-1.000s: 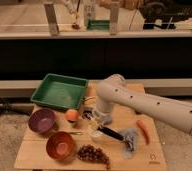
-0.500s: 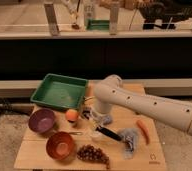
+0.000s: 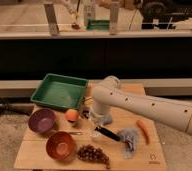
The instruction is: Place brush in paper cup
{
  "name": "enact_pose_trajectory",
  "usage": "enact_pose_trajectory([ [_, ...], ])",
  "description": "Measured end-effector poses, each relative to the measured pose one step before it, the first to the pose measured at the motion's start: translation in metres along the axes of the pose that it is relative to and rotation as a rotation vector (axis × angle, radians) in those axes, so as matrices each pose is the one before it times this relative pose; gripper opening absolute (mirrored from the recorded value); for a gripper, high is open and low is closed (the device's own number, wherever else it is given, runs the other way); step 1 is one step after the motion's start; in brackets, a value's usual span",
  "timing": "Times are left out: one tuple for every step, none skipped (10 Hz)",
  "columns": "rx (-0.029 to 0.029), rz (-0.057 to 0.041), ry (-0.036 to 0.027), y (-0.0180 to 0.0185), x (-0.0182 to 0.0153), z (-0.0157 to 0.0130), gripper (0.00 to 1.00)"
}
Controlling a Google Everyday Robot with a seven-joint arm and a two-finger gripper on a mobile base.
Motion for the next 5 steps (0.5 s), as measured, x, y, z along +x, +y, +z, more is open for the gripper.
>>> enact_pose_trajectory([
  [-0.00325,-0.00041,-0.00197,0.00048,-0.00041,0.00097,0.8],
  [-0.00355,0.00119,-0.00223,0.00077,-0.00025,0.00111,0.8],
  [-0.00243,0.00327,-0.00303,0.00016,0.00032,0.00104,0.8],
  [-0.00329,0.00427,-0.00196,-0.00001,0.00069,0.00036,0.8],
  [-0.00752,0.01321,-0.00312,0.00145,-0.00084,-0.00057,0.8],
])
